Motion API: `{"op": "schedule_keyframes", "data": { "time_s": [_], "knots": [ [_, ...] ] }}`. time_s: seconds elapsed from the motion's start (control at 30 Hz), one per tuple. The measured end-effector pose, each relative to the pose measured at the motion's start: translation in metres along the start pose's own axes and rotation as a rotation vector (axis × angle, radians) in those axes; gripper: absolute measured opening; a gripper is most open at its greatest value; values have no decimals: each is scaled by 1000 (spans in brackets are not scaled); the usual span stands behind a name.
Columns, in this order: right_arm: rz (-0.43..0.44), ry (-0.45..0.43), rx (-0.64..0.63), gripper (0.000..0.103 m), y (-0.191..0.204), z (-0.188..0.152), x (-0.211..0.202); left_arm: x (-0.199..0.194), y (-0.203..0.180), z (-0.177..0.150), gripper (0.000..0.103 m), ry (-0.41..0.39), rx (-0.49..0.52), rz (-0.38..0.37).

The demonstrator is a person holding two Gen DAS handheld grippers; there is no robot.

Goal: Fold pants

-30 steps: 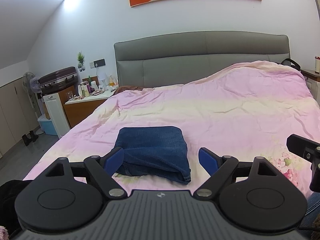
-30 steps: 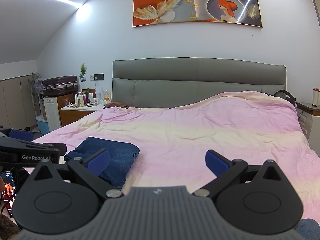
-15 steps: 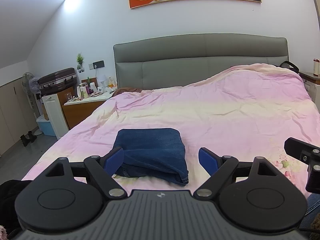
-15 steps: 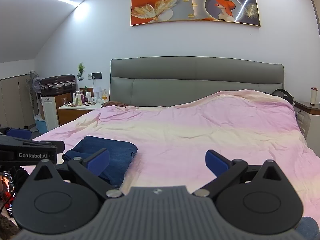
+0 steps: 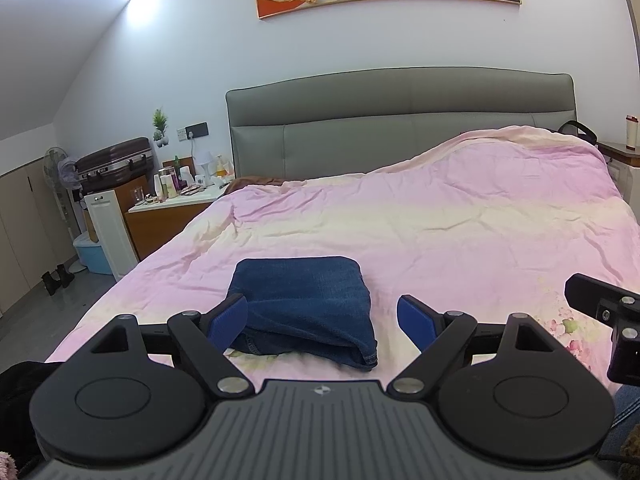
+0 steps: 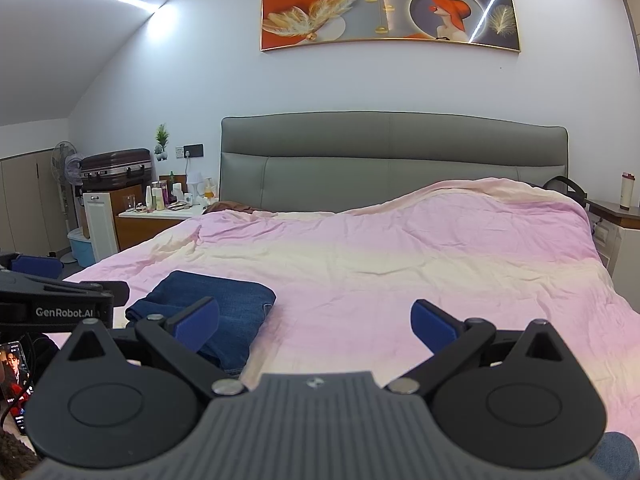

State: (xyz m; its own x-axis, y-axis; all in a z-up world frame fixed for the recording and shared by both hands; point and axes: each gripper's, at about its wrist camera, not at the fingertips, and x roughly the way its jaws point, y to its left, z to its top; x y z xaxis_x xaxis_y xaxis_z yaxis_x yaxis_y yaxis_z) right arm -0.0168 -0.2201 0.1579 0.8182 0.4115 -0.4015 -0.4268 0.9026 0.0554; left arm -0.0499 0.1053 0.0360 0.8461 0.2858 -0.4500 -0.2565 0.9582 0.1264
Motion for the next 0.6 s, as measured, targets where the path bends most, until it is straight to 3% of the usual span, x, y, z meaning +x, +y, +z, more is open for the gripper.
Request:
{"op": "schedule_keyframes", "data": {
  "time_s": [0.6],
  "knots": [
    [1, 3, -5, 98, 0, 0, 0, -1, 1, 0, 99, -1, -1, -14]
  ]
}}
